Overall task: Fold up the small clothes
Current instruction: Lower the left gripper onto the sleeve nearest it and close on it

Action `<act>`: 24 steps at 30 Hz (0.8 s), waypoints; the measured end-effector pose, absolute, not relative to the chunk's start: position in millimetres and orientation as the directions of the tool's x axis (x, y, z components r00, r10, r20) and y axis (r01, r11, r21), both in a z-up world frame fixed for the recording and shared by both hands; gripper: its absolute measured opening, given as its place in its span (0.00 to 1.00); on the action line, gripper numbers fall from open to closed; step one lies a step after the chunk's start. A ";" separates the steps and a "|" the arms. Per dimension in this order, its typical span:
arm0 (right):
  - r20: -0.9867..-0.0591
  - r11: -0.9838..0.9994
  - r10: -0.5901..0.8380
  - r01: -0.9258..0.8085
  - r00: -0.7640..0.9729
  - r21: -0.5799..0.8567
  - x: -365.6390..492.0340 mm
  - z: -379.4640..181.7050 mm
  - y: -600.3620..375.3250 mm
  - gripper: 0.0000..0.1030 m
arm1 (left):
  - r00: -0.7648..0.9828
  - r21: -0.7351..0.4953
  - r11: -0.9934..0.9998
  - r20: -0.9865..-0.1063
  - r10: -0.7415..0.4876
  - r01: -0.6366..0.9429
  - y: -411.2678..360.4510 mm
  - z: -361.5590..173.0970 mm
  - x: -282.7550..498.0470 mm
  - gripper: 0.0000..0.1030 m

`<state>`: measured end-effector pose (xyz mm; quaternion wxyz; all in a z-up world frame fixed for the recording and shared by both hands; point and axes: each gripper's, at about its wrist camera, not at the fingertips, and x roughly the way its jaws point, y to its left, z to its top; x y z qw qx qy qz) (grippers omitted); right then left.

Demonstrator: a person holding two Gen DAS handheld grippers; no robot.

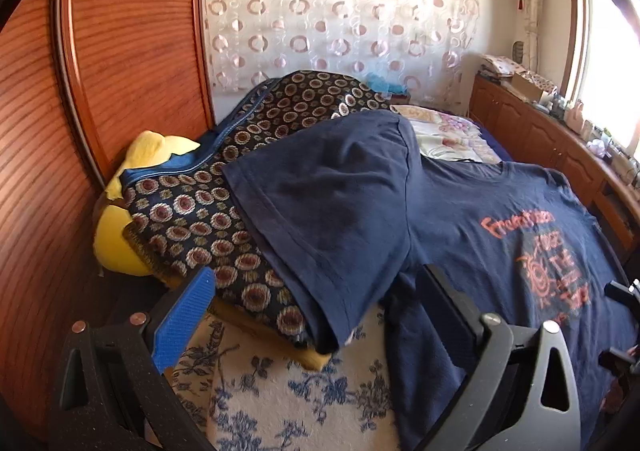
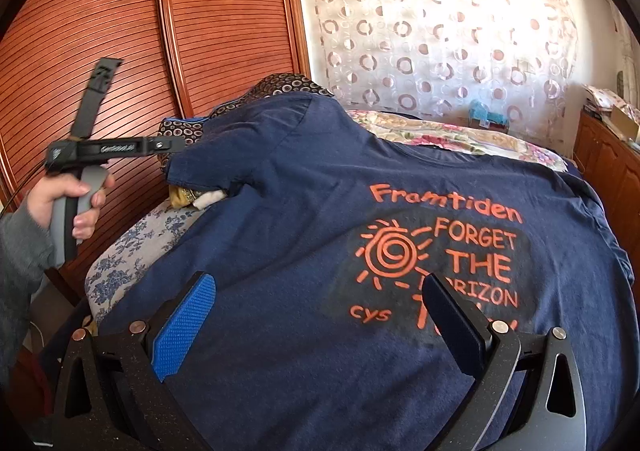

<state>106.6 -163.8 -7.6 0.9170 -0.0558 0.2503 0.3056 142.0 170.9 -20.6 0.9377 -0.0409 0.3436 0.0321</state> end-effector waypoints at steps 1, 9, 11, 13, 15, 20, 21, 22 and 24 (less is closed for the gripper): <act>-0.492 0.805 0.535 -0.590 0.687 0.052 106.4 -6.8 -163.3 1.00 | 0.751 -0.083 0.993 -0.661 0.008 -0.083 175.2 -21.3 147.8 0.79; -0.489 0.802 0.541 -0.595 0.684 0.055 100.7 -12.8 -153.4 1.00 | 0.671 -0.113 0.986 -0.741 -0.001 -0.122 190.4 -36.8 175.4 0.63; -0.492 0.803 0.539 -0.594 0.683 0.054 100.5 -14.2 -148.7 1.00 | 0.658 -0.103 0.987 -0.753 0.006 -0.126 190.1 -41.3 177.6 0.63; -0.494 0.803 0.539 -0.593 0.682 0.057 100.0 -14.8 -147.0 1.00 | 0.653 -0.097 0.988 -0.758 0.007 -0.122 188.9 -43.8 180.4 0.63; -0.495 0.803 0.539 -0.593 0.681 0.059 100.1 -14.3 -147.2 1.00 | 0.657 -0.090 0.990 -0.754 0.002 -0.105 185.4 -43.9 181.9 0.59; -0.499 0.806 0.537 -0.589 0.680 0.065 100.5 -15.6 -149.1 1.00 | 0.656 -0.104 0.991 -0.754 -0.021 -0.088 184.3 -40.3 187.2 0.32; -0.499 0.807 0.536 -0.587 0.680 0.066 100.9 -16.0 -149.6 1.00 | 0.657 -0.098 0.991 -0.754 -0.015 -0.090 184.1 -39.6 187.3 0.26; -0.500 0.808 0.535 -0.586 0.681 0.067 101.0 -16.2 -150.2 1.00 | 0.657 -0.097 0.991 -0.754 -0.015 -0.089 184.0 -39.3 188.5 0.23; -0.500 0.809 0.535 -0.583 0.681 0.072 101.9 -16.2 -151.7 1.00 | 0.656 -0.094 0.992 -0.755 -0.015 -0.086 183.1 -38.2 189.5 0.11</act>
